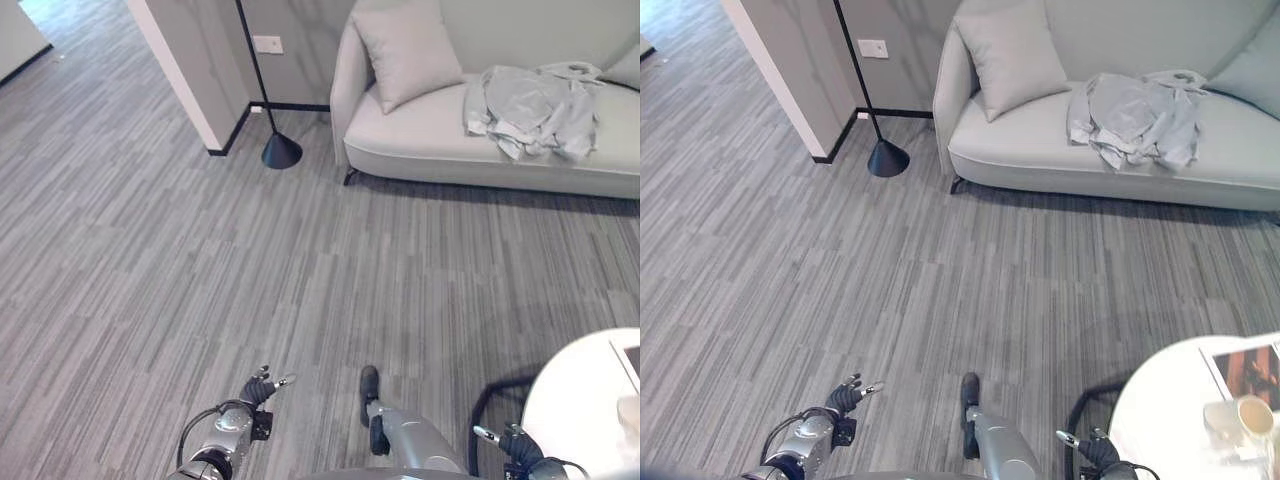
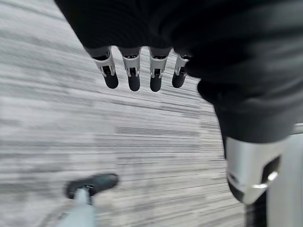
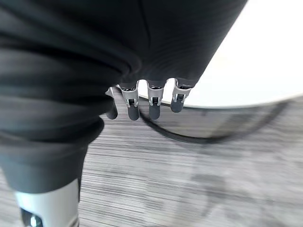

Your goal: Hang the clothes on the sofa on the clothes rack.

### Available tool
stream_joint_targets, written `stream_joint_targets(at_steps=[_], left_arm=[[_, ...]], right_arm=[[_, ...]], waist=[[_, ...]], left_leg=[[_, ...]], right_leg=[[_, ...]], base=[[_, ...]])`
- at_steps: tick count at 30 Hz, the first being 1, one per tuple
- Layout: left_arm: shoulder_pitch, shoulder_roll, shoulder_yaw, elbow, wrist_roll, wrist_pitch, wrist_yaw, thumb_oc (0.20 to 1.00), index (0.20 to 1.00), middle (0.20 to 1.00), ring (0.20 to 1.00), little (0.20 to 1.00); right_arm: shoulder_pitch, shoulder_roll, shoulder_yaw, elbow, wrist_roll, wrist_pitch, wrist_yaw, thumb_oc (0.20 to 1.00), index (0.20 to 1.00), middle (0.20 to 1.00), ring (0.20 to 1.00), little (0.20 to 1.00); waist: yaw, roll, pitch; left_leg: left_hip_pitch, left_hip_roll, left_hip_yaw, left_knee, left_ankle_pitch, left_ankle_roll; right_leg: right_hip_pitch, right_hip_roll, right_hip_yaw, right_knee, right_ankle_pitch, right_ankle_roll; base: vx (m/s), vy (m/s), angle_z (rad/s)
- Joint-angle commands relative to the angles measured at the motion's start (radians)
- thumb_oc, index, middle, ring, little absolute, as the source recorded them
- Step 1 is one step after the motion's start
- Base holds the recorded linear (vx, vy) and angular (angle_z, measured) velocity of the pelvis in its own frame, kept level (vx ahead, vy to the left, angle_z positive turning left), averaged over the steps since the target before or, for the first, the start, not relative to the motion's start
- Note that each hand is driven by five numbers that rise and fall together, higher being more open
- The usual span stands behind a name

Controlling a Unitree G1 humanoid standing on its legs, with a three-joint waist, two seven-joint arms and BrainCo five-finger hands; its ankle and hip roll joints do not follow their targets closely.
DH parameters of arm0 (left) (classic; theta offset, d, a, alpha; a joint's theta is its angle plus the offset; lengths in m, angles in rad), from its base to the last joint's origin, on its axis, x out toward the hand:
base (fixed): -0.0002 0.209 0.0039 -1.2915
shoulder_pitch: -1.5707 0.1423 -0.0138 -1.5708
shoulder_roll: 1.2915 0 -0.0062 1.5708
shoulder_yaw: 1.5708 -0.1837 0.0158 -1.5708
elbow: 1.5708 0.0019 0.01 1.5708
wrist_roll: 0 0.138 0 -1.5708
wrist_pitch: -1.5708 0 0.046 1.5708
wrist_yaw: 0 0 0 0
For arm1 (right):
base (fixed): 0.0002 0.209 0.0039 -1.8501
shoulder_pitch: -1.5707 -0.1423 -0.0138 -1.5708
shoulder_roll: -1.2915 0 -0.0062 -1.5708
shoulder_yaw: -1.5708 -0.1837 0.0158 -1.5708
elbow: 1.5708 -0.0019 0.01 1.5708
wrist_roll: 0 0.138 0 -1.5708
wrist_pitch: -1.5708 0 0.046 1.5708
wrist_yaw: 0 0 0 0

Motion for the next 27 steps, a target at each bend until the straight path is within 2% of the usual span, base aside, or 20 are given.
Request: stream_joint_targets(at_steps=[1, 3, 4, 6, 7, 8, 9, 11, 12, 13, 14, 15, 17, 19, 20, 21, 23, 24, 25, 27], left_arm=[[0.008, 0.003, -0.012, -0.008, 0.005, -0.026, -0.005, 1.000, 1.000, 1.000, 1.000, 1.000], [0.010, 0.002, -0.012, -0.019, -0.005, -0.017, -0.005, 1.000, 1.000, 1.000, 1.000, 1.000], [0.010, 0.002, -0.013, -0.013, -0.005, -0.013, 0.001, 1.000, 1.000, 1.000, 1.000, 1.000], [0.009, 0.003, -0.015, -0.020, -0.009, -0.011, -0.002, 1.000, 1.000, 1.000, 1.000, 1.000], [0.013, 0.000, -0.017, -0.025, -0.011, -0.010, -0.003, 1.000, 1.000, 1.000, 1.000, 1.000], [0.014, -0.001, -0.019, -0.032, -0.015, -0.009, -0.007, 1.000, 1.000, 1.000, 1.000, 1.000], [0.014, -0.001, -0.019, -0.032, -0.015, -0.009, -0.007, 1.000, 1.000, 1.000, 1.000, 1.000], [0.022, -0.011, -0.025, -0.033, -0.016, -0.009, -0.009, 1.000, 1.000, 1.000, 1.000, 1.000], [0.028, -0.015, -0.026, -0.033, -0.013, -0.011, -0.010, 1.000, 1.000, 1.000, 1.000, 1.000], [0.043, -0.018, -0.024, -0.036, -0.006, -0.012, -0.015, 1.000, 1.000, 1.000, 1.000, 1.000], [0.050, -0.018, -0.020, -0.028, 0.000, -0.013, -0.014, 1.000, 1.000, 1.000, 1.000, 1.000], [0.051, -0.021, -0.019, -0.017, 0.007, -0.011, -0.015, 1.000, 1.000, 1.000, 1.000, 1.000], [0.069, -0.017, 0.005, -0.001, 0.006, -0.009, -0.015, 1.000, 1.000, 1.000, 1.000, 1.000], [0.078, -0.026, 0.007, 0.020, 0.008, -0.012, -0.019, 1.000, 1.000, 1.000, 1.000, 1.000], [0.078, -0.026, 0.007, 0.020, 0.008, -0.013, -0.019, 1.000, 1.000, 1.000, 1.000, 1.000], [0.080, -0.022, 0.017, 0.031, 0.014, -0.011, -0.014, 1.000, 1.000, 1.000, 1.000, 1.000], [0.081, -0.016, 0.023, 0.031, 0.012, -0.012, -0.011, 1.000, 1.000, 1.000, 1.000, 1.000], [0.079, -0.006, 0.030, 0.012, 0.005, -0.012, -0.010, 1.000, 1.000, 1.000, 1.000, 1.000], [0.078, 0.001, 0.032, -0.002, 0.000, -0.010, -0.011, 1.000, 1.000, 1.000, 1.000, 1.000], [0.072, 0.011, 0.038, -0.029, -0.024, -0.011, -0.006, 1.000, 1.000, 1.000, 1.000, 1.000]], right_arm=[[0.089, -0.049, -0.004, -0.069, 0.013, -0.003, 0.004, 1.000, 1.000, 1.000, 1.000, 1.000], [0.089, -0.063, -0.006, -0.082, 0.021, -0.001, 0.001, 1.000, 1.000, 1.000, 1.000, 1.000], [0.084, -0.071, -0.008, -0.085, 0.023, 0.002, -0.005, 1.000, 1.000, 1.000, 1.000, 1.000], [0.075, -0.090, -0.012, -0.115, 0.028, 0.008, -0.010, 1.000, 1.000, 1.000, 1.000, 1.000], [0.074, -0.099, -0.017, -0.138, 0.033, 0.006, -0.011, 1.000, 1.000, 1.000, 1.000, 1.000], [0.076, -0.102, -0.020, -0.155, 0.034, 0.003, -0.012, 1.000, 1.000, 1.000, 1.000, 1.000], [0.077, -0.103, -0.020, -0.156, 0.034, 0.003, -0.012, 1.000, 1.000, 1.000, 1.000, 1.000], [0.078, -0.108, -0.021, -0.185, 0.035, -0.002, -0.011, 1.000, 1.000, 1.000, 1.000, 1.000], [0.076, -0.109, -0.019, -0.188, 0.031, -0.004, -0.011, 1.000, 1.000, 1.000, 1.000, 1.000], [0.067, -0.106, -0.012, -0.195, 0.020, -0.008, -0.010, 1.000, 1.000, 1.000, 1.000, 1.000], [0.069, -0.102, -0.012, -0.195, 0.015, -0.013, -0.012, 1.000, 1.000, 1.000, 1.000, 1.000], [0.068, -0.098, -0.014, -0.196, 0.012, -0.015, -0.013, 1.000, 1.000, 1.000, 1.000, 1.000], [0.068, -0.083, -0.001, -0.192, -0.007, -0.008, -0.004, 1.000, 1.000, 1.000, 1.000, 1.000], [0.076, -0.074, 0.006, -0.175, -0.033, -0.008, 0.001, 1.000, 1.000, 1.000, 1.000, 1.000], [0.076, -0.073, 0.006, -0.175, -0.033, -0.008, 0.001, 1.000, 1.000, 1.000, 1.000, 1.000], [0.075, -0.059, 0.011, -0.157, -0.047, -0.002, 0.008, 1.000, 1.000, 1.000, 1.000, 1.000], [0.078, -0.050, 0.010, -0.150, -0.049, 0.005, 0.013, 1.000, 1.000, 1.000, 1.000, 1.000], [0.073, -0.042, 0.017, -0.138, -0.061, 0.003, 0.023, 1.000, 1.000, 1.000, 1.000, 1.000], [0.069, -0.043, 0.018, -0.140, -0.063, 0.005, 0.028, 1.000, 1.000, 1.000, 1.000, 1.000], [0.050, -0.048, 0.016, -0.145, -0.056, 0.002, 0.024, 1.000, 1.000, 1.000, 1.000, 1.000]], waist=[[-0.031, 0.031, -0.053], [-0.019, 0.004, -0.034], [-0.013, -0.009, -0.023], [0.007, -0.030, -0.014], [0.024, -0.029, -0.004], [0.032, -0.030, -0.007], [0.033, -0.029, -0.004], [0.048, -0.015, -0.001], [0.058, -0.004, -0.002], [0.085, 0.021, -0.004], [0.098, 0.011, 0.004], [0.100, 0.012, 0.002], [0.103, 0.021, -0.007], [0.114, 0.038, -0.037], [0.114, 0.036, -0.036], [0.118, 0.018, -0.067], [0.118, 0.007, -0.082], [0.123, -0.004, -0.090], [0.120, -0.006, -0.082], [0.118, -0.002, -0.056]], left_leg=[[-0.081, 0.032, -0.032, 0.058, 0.071, -0.038], [-0.188, 0.046, -0.038, 0.288, 0.153, -0.032], [-0.233, 0.046, -0.038, 0.374, 0.166, -0.025], [-0.308, 0.044, -0.020, 0.379, 0.135, 0.013], [-0.337, 0.050, -0.006, 0.352, 0.100, 0.022], [-0.364, 0.047, 0.005, 0.288, 0.087, 0.027], [-0.359, 0.048, 0.005, 0.288, 0.084, 0.027], [-0.388, 0.040, 0.030, 0.093, 0.066, 0.030], [-0.405, 0.026, 0.037, -0.006, 0.094, 0.023], [-0.464, 0.013, 0.025, -0.157, 0.169, 0.016], [-0.506, 0.001, 0.032, -0.226, 0.179, 0.011], [-0.545, 0.016, 0.061, -0.229, 0.163, 0.004], [-0.533, 0.017, 0.097, -0.229, 0.177, 0.009], [-0.512, 0.013, 0.086, -0.229, 0.243, 0.013], [-0.511, 0.011, 0.087, -0.229, 0.243, 0.013], [-0.484, -0.008, 0.086, -0.229, 0.236, 0.029], [-0.465, -0.019, 0.086, -0.229, 0.225, 0.039], [-0.423, -0.044, 0.091, -0.229, 0.192, 0.061], [-0.400, -0.056, 0.090, -0.229, 0.175, 0.071], [-0.363, -0.061, 0.102, -0.229, 0.146, 0.089]], right_leg=[[0.101, -0.032, 0.118, -0.081, 0.043, 0.032], [0.156, -0.049, 0.142, -0.077, 0.003, -0.001], [0.176, -0.058, 0.152, -0.074, -0.011, -0.013], [0.217, -0.080, 0.179, -0.075, -0.039, -0.019], [0.249, -0.084, 0.190, -0.076, -0.054, -0.019], [0.261, -0.095, 0.195, -0.076, -0.064, -0.016], [0.266, -0.095, 0.196, -0.076, -0.066, -0.016], [0.307, -0.103, 0.199, -0.083, -0.093, -0.010], [0.328, -0.095, 0.202, -0.090, -0.100, -0.006], [0.367, -0.073, 0.226, -0.090, -0.122, -0.003], [0.409, -0.086, 0.238, -0.101, -0.142, 0.003], [0.436, -0.090, 0.243, -0.099, -0.158, 0.001], [0.487, -0.085, 0.275, -0.096, -0.196, 0.015], [0.505, -0.097, 0.299, -0.090, -0.212, 0.024], [0.507, -0.099, 0.298, -0.091, -0.213, 0.024], [0.503, -0.146, 0.309, -0.053, -0.215, 0.055], [0.488, -0.169, 0.318, -0.017, -0.202, 0.072], [0.428, -0.204, 0.334, 0.113, -0.134, 0.109], [0.386, -0.215, 0.336, 0.192, -0.094, 0.118], [0.284, -0.223, 0.350, 0.348, 0.041, 0.125]], base=[[0.36, -0.253, 0.03], [0.38, -0.291, 0.11], [0.29, -0.204, -0.18], [0.38, -0.139, -0.36], [0.41, -0.058, -0.51], [0.28, -0.013, -0.47], [0.27, 0.007, -0.43], [0.35, 0.051, -0.55], [0.60, 0.088, -0.15], [0.65, 0.063, 0.36], [0.66, 0.045, 0.05], [0.50, 0.020, -0.51], [0.52, 0.090, -0.65], [0.45, 0.137, -0.40], [0.54, 0.179, -0.64], [0.49, 0.156, -0.69], [0.45, 0.152, -0.61], [0.34, 0.134, -0.51], [0.40, 0.176, -0.27], [0.18, 0.112, 0.10]])
